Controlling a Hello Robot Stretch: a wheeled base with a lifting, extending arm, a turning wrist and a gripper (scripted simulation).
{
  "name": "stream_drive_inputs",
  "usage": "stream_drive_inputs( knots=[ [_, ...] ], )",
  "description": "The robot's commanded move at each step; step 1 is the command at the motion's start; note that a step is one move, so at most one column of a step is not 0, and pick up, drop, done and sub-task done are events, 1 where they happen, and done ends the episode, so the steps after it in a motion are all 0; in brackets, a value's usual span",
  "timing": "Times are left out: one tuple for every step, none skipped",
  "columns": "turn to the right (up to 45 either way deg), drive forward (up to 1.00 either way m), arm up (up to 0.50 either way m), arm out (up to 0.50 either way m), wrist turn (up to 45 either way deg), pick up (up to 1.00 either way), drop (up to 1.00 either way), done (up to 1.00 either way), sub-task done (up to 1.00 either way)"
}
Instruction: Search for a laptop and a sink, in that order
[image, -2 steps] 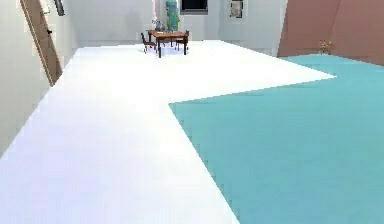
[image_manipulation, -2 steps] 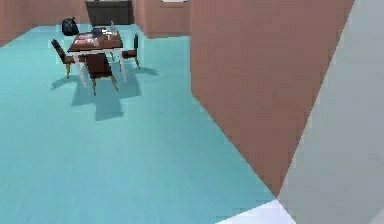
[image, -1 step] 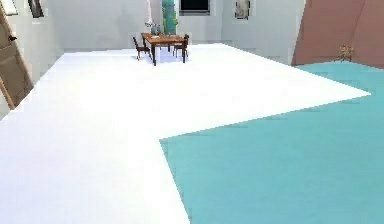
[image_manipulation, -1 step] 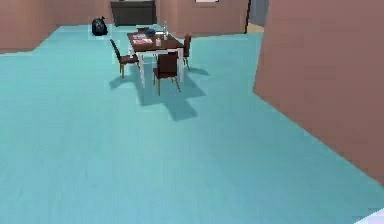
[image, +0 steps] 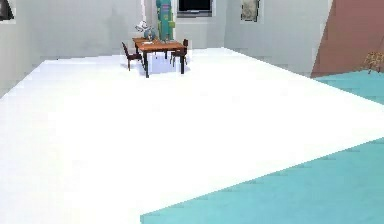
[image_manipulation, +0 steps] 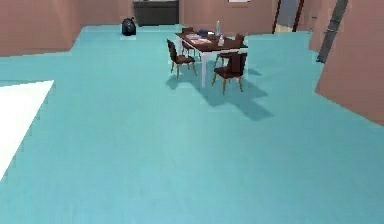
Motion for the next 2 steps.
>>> stream_drive_inputs(
  knots=[
    [3.0,0.0,0.0,0.0,0.0,0.0,0.0,0.0,0.0],
    [0.0,1.0,0.0,0.0,0.0,0.0,0.0,0.0,0.0]
  ],
)
